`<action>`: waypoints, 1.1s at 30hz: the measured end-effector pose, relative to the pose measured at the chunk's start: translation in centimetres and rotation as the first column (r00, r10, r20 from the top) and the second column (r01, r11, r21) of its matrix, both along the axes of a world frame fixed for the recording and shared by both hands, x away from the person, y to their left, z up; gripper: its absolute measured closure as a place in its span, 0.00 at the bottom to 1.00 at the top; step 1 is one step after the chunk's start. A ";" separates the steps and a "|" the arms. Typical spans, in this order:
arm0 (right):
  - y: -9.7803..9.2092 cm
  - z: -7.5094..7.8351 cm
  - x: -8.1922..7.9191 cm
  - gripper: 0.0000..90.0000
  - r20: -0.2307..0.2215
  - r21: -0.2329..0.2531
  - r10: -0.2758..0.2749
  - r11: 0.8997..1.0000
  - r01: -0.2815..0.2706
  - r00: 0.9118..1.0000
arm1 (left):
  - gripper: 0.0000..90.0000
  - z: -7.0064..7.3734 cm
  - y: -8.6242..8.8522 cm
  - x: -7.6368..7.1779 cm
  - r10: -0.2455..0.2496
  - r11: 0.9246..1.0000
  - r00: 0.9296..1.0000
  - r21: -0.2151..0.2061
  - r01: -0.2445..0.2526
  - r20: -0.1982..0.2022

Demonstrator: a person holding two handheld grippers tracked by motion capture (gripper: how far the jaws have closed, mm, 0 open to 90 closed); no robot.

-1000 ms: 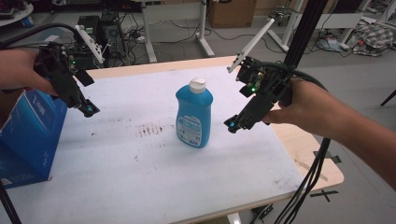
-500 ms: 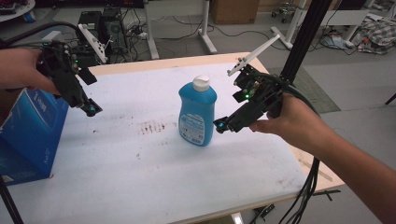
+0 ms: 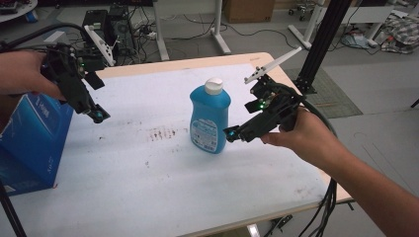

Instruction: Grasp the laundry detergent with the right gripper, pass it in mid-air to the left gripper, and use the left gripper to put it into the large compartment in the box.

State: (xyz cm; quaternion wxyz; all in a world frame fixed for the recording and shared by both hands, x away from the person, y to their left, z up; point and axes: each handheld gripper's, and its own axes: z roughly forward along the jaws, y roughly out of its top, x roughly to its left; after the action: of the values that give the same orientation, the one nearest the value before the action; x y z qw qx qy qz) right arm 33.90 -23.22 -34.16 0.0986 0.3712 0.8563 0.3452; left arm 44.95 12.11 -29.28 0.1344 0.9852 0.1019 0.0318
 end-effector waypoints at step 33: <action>2.1 -4.4 1.8 0.04 0.110 0.166 -0.014 0.986 -0.005 0.994 | 0.02 -0.2 0.7 0.2 0.001 1.000 1.000 -0.008 -0.001 -0.005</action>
State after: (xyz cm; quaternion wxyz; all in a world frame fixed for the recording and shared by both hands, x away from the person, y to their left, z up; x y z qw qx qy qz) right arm 35.72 -21.08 -38.56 0.1154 0.3604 0.8171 0.4349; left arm 45.17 12.76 -29.52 0.1381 0.9846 0.1031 0.0292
